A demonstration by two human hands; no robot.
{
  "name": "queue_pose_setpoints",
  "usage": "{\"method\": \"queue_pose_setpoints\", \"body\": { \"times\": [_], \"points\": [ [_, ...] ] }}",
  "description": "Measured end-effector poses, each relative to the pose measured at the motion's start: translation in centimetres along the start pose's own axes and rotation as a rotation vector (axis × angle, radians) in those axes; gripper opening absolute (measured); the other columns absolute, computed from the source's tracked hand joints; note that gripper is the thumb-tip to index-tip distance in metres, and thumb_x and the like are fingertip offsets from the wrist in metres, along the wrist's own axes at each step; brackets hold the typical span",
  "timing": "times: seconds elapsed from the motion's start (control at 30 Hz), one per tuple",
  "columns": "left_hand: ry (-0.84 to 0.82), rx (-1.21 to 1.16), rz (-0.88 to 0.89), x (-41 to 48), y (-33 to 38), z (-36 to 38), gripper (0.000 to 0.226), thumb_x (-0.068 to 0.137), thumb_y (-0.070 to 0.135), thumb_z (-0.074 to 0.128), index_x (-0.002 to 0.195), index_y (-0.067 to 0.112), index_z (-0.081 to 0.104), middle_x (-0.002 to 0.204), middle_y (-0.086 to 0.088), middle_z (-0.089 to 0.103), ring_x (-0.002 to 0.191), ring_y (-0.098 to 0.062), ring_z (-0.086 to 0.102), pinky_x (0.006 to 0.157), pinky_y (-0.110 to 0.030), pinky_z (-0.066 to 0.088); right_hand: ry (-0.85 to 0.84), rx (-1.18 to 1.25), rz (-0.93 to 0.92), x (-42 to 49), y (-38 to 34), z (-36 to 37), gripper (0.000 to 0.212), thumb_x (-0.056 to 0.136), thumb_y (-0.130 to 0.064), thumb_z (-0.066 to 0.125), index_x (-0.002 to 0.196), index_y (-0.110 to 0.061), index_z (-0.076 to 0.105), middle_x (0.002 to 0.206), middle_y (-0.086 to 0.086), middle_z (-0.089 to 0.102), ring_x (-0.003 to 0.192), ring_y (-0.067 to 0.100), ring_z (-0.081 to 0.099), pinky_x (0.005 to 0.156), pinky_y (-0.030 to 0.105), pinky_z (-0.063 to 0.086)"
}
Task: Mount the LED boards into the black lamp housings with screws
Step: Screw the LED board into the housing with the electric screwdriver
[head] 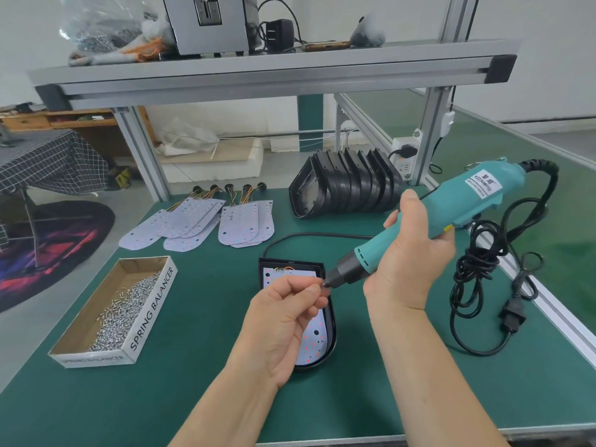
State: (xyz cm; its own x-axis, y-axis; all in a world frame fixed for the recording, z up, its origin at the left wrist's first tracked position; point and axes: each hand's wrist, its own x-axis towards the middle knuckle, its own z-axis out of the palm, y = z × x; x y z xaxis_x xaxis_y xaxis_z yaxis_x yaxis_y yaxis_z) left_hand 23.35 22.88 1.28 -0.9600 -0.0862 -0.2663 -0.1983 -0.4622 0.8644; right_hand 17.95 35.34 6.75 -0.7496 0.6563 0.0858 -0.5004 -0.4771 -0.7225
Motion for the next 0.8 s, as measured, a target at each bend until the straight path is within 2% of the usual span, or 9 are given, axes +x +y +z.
{"method": "queue_pose_setpoints", "body": {
  "times": [0.1, 0.2, 0.3, 0.4, 0.47, 0.53, 0.63, 0.67, 0.8],
  "points": [
    [0.015, -0.033, -0.018, 0.1, -0.1, 0.3, 0.010, 0.090, -0.006, 0.063, 0.090, -0.002, 0.072, 0.081, -0.014, 0.074, 0.062, -0.011, 0.067, 0.057, -0.015, 0.053, -0.006, 0.002, 0.016, -0.2, 0.3, 0.0, 0.021, 0.079, -0.023, 0.070, 0.072, -0.021, 0.051, 0.056, -0.008, 0.053, 0.055, 0.012, 0.048, 0.061, 0.028, 0.042],
    [-0.024, -0.100, -0.086, 0.1, 0.5, 0.3, 0.015, 0.087, -0.001, 0.067, 0.102, -0.002, 0.071, 0.087, -0.014, 0.075, 0.065, -0.011, 0.070, 0.055, -0.013, 0.053, -0.011, 0.013, 0.026, 0.2, 0.2, 0.2, 0.021, 0.081, -0.022, 0.070, 0.075, -0.020, 0.050, 0.056, -0.009, 0.053, 0.055, 0.011, 0.048, 0.062, 0.030, 0.042],
    [-0.063, -0.191, -0.162, 0.0, 1.1, 0.3, 0.042, 0.077, 0.022, 0.074, 0.111, -0.002, 0.068, 0.100, -0.023, 0.075, 0.071, -0.018, 0.074, 0.055, -0.015, 0.055, -0.019, 0.021, 0.015, 0.5, 0.0, 0.5, 0.021, 0.085, -0.018, 0.069, 0.078, -0.020, 0.050, 0.055, -0.014, 0.053, 0.055, 0.010, 0.049, 0.062, 0.029, 0.043],
    [-0.042, -0.147, -0.259, -0.2, 1.3, 0.1, 0.073, 0.079, 0.057, 0.064, 0.117, -0.005, 0.061, 0.102, -0.026, 0.074, 0.074, -0.023, 0.075, 0.059, -0.020, 0.060, -0.020, 0.025, 0.016, 0.7, -0.2, 0.8, 0.021, 0.087, -0.016, 0.069, 0.079, -0.020, 0.050, 0.054, -0.015, 0.055, 0.054, 0.009, 0.050, 0.060, 0.026, 0.044],
    [0.011, -0.057, -0.234, 0.0, 1.4, -0.8, 0.076, 0.085, 0.066, 0.055, 0.115, -0.004, 0.061, 0.092, -0.020, 0.076, 0.061, -0.020, 0.070, 0.048, -0.022, 0.055, -0.020, 0.030, 0.010, 0.8, -0.3, 0.9, 0.021, 0.087, -0.016, 0.069, 0.078, -0.020, 0.050, 0.054, -0.015, 0.055, 0.054, 0.009, 0.050, 0.059, 0.025, 0.044],
    [0.178, 0.146, -0.084, 0.7, 1.7, -2.5, 0.064, 0.092, 0.061, 0.055, 0.106, 0.000, 0.066, 0.070, -0.007, 0.069, 0.046, -0.012, 0.052, 0.039, -0.021, 0.039, -0.028, 0.023, -0.010, 0.9, -0.4, 0.8, 0.021, 0.087, -0.015, 0.069, 0.077, -0.020, 0.050, 0.054, -0.015, 0.055, 0.054, 0.010, 0.050, 0.059, 0.026, 0.044],
    [0.479, 0.556, 0.119, 2.6, 2.7, -5.4, 0.049, 0.085, 0.057, 0.068, 0.088, 0.008, 0.066, 0.063, 0.002, 0.051, 0.051, -0.013, 0.039, 0.047, -0.026, 0.030, -0.061, -0.018, -0.028, 0.5, 0.3, 0.2, 0.020, 0.083, -0.018, 0.070, 0.076, -0.019, 0.051, 0.055, -0.012, 0.055, 0.053, 0.010, 0.049, 0.057, 0.025, 0.043],
    [0.486, 0.644, 0.087, 3.1, 2.8, -5.9, 0.053, 0.082, 0.060, 0.069, 0.085, 0.007, 0.065, 0.068, 0.002, 0.050, 0.057, -0.015, 0.040, 0.052, -0.028, 0.030, -0.077, -0.049, -0.032, 0.1, 0.7, -0.1, 0.020, 0.081, -0.019, 0.070, 0.075, -0.018, 0.051, 0.056, -0.009, 0.054, 0.053, 0.011, 0.049, 0.056, 0.024, 0.043],
    [0.270, 0.813, -0.180, 4.1, 1.5, -5.4, 0.066, 0.067, 0.065, 0.076, 0.090, 0.004, 0.063, 0.096, -0.001, 0.061, 0.082, -0.020, 0.051, 0.071, -0.032, 0.037, -0.164, -0.173, -0.060, -1.4, 2.7, -1.1, 0.023, 0.079, -0.021, 0.071, 0.071, -0.014, 0.050, 0.061, -0.002, 0.051, 0.055, 0.012, 0.047, 0.056, 0.021, 0.042]
  ]
}}
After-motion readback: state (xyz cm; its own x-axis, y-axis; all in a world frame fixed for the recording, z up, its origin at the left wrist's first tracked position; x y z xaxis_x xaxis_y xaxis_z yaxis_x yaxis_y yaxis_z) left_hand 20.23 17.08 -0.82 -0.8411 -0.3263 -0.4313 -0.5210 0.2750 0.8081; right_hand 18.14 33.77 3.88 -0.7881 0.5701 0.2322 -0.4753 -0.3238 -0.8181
